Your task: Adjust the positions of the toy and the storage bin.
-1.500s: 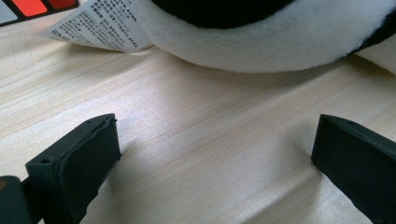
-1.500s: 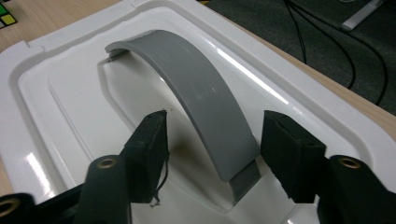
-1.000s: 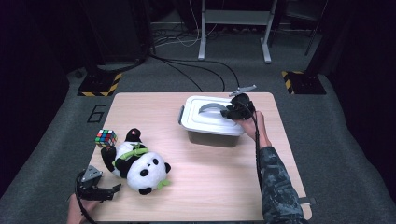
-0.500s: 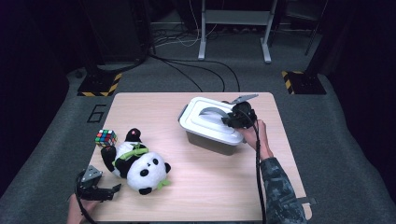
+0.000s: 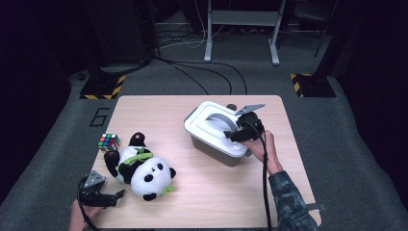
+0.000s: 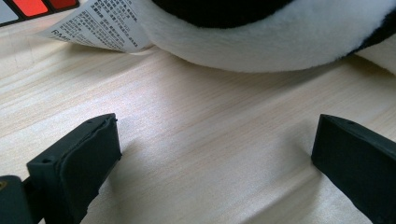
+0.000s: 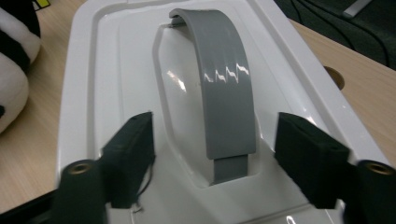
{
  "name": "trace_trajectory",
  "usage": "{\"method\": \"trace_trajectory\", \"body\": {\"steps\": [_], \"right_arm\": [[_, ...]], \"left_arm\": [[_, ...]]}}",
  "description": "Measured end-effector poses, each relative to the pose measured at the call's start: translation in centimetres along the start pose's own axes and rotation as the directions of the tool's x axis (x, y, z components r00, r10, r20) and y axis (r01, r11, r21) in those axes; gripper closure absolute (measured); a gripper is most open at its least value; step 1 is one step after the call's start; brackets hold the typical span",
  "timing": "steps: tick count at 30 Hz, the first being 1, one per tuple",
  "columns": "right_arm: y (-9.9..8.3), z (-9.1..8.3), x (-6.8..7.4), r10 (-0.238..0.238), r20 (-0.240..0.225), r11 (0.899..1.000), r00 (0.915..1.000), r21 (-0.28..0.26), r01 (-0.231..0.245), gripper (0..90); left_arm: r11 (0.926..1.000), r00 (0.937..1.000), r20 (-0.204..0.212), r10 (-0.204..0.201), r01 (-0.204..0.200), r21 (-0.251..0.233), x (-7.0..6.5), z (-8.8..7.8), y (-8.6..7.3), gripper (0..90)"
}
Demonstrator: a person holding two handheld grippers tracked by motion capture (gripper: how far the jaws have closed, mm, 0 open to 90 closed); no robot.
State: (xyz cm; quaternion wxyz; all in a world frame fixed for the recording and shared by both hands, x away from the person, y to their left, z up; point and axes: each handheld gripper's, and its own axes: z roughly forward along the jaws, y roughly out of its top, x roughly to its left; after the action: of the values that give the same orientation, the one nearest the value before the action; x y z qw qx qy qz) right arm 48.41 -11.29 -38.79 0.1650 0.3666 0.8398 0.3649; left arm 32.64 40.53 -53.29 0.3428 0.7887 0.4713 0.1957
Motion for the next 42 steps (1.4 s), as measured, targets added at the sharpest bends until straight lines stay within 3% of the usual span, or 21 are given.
{"method": "trace_trajectory", "body": {"steps": [2, 6, 11, 15, 20, 24, 32, 42], "right_arm": [[0.3, 0.2, 0.1, 0.007, 0.005, 1.0, 1.0, -0.004, -0.007, 14.1], [1.1, 0.2, -0.1, 0.0, -0.016, 1.0, 0.9999, -0.025, 0.0, 16.3], [2.7, 0.5, -0.5, -0.035, -0.042, 0.998, 0.9985, -0.061, 0.033, 31.3], [3.8, 1.2, -0.6, -0.076, -0.073, 0.996, 0.9944, -0.051, 0.072, 42.5], [4.3, 2.0, -0.6, -0.136, -0.056, 0.99, 0.9891, -0.039, 0.134, 58.3], [4.3, 2.5, -0.6, -0.183, -0.039, 0.983, 0.9823, -0.012, 0.183, 65.5], [4.3, 2.4, 0.0, -0.121, -0.047, 0.993, 0.9916, 0.003, 0.121, 66.7], [3.9, 1.9, 1.6, -0.042, -0.017, 0.999, 0.999, 0.012, 0.042, 66.9]], "left_arm": [[1.0, 1.0, 0.0, 0.0, 0.0, 0.0, 0.0, 0.0, 0.0, 1.1], [1.0, 1.0, 0.001, 0.001, -0.001, 0.002, 0.0, 0.0, 0.0, 1.1], [1.0, 1.0, 0.003, 0.003, -0.003, 0.009, 0.0, -0.1, 0.0, 1.1], [0.9999, 1.0, 0.004, 0.003, -0.003, 0.01, 0.0, -0.1, 0.0, 1.1], [1.0, 1.0, 0.004, -0.003, 0.003, 0.003, 0.0, 0.0, 0.0, 1.1], [1.0, 1.0, 0.004, -0.004, 0.004, 0.003, 0.0, 0.0, 0.0, 1.2], [1.0, 1.0, 0.004, -0.003, 0.003, 0.001, 0.0, 0.0, 0.0, 1.3], [1.0, 1.0, 0.003, 0.002, -0.002, 0.001, 0.0, 0.0, 0.0, 1.3]]}}
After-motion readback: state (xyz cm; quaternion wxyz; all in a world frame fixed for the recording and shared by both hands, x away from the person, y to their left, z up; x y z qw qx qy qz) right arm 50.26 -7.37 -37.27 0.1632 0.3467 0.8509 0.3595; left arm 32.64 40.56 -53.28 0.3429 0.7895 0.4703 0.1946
